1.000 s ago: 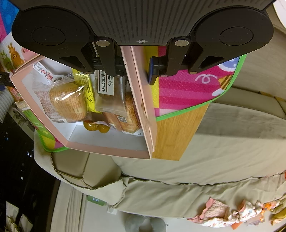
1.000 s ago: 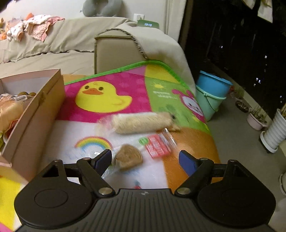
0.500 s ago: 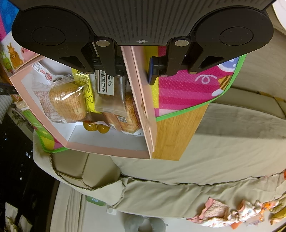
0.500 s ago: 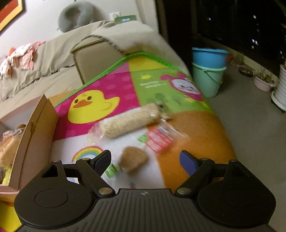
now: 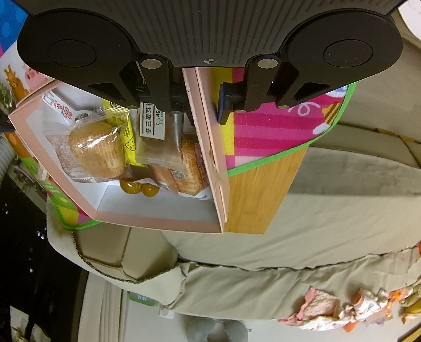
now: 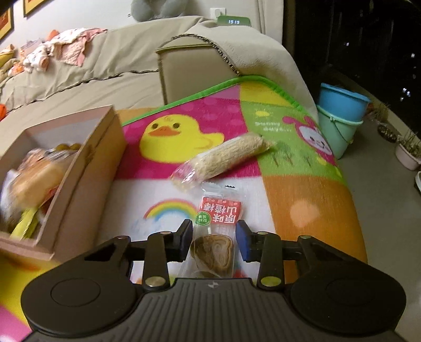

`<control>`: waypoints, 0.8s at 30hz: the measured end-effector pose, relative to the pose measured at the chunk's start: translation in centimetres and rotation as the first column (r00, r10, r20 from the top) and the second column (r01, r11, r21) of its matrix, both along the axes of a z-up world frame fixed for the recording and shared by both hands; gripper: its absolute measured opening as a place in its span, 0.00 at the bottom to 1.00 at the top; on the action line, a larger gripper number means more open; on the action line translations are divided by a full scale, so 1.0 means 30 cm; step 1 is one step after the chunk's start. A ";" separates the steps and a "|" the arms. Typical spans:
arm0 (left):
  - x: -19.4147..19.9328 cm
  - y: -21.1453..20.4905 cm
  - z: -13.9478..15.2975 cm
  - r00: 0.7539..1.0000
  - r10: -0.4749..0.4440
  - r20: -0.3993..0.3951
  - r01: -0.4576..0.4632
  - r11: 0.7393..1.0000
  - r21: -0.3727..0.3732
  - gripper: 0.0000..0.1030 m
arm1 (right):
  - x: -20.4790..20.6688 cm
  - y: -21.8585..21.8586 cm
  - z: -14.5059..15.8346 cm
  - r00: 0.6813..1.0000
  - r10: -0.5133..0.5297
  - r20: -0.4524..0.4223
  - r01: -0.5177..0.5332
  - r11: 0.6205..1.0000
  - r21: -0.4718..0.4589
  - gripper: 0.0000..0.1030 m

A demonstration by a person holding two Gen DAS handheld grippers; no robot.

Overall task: Organize objects
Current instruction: 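Move the right tool to the red-labeled cookie packet and grasp it, then carry the red-labeled cookie packet into the pink box and release it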

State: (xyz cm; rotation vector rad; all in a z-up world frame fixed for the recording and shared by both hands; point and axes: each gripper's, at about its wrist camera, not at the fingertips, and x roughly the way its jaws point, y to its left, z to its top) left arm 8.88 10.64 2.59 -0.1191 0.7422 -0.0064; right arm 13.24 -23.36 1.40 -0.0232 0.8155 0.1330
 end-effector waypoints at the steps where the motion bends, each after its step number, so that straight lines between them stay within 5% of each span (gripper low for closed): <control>1: -0.001 -0.001 0.001 1.000 0.000 0.000 0.000 1.000 -0.002 0.17 | -0.023 -0.001 0.008 1.000 0.005 -0.003 -0.005 1.000 0.003 0.33; 19: -0.003 0.002 -0.002 1.000 0.008 -0.002 -0.008 1.000 -0.018 0.17 | -0.390 0.043 0.356 0.966 0.109 0.233 -0.121 0.992 0.038 0.24; 24: -0.003 0.002 -0.002 1.000 0.008 -0.002 -0.008 1.000 -0.018 0.17 | -0.378 0.069 0.323 0.967 0.142 0.212 -0.137 0.990 -0.038 0.24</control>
